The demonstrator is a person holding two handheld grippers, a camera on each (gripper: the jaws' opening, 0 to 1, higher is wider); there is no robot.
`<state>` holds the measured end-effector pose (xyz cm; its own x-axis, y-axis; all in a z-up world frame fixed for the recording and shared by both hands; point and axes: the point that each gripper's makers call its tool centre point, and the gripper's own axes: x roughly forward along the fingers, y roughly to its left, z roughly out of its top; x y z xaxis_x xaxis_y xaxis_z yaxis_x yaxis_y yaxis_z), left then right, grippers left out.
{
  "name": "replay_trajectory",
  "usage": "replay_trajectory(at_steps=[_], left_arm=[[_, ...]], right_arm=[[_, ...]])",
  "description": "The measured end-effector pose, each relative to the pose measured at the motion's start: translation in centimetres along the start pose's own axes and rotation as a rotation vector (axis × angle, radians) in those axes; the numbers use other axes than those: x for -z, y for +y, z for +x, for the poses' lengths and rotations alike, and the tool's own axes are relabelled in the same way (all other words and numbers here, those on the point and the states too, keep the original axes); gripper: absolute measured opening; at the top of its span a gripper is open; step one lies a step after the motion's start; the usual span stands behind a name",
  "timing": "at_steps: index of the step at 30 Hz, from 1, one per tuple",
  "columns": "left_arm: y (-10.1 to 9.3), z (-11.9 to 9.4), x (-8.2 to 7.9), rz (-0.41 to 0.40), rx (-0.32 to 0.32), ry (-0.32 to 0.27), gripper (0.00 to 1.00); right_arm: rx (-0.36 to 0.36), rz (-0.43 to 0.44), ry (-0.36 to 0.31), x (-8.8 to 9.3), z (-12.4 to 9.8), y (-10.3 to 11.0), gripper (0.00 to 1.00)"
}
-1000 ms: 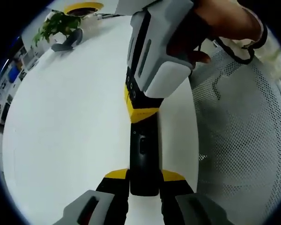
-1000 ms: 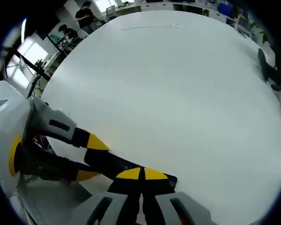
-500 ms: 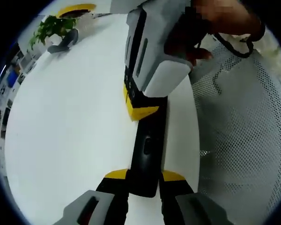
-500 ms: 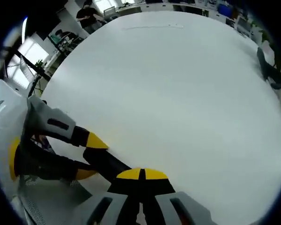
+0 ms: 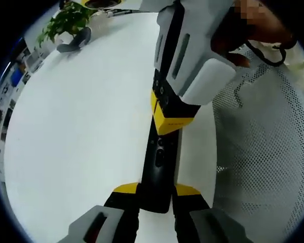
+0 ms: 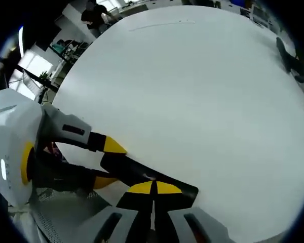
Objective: Press the specified remote control buttons in sequence, fully releasing each button before pressing the next.
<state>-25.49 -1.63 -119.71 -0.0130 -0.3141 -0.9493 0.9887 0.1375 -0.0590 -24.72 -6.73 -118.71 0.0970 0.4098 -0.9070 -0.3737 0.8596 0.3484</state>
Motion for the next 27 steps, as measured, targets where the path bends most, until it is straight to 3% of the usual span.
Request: replay_trajectory(at_steps=[16,20,27], left_arm=[[0.02,0.06,0.08,0.023,0.0,0.011,0.24],[0.04,0.06,0.09,0.03,0.0,0.017,0.24],[0.06,0.04,0.09,0.026,0.004,0.015,0.24]], right_arm=[[0.02,-0.013,0.031,0.05,0.25,-0.02,0.0],[0.034,-0.05,0.039,-0.02,0.36,-0.01,0.0],[0.006,-0.001,0.008,0.04,0.19,-0.18,0.0]])
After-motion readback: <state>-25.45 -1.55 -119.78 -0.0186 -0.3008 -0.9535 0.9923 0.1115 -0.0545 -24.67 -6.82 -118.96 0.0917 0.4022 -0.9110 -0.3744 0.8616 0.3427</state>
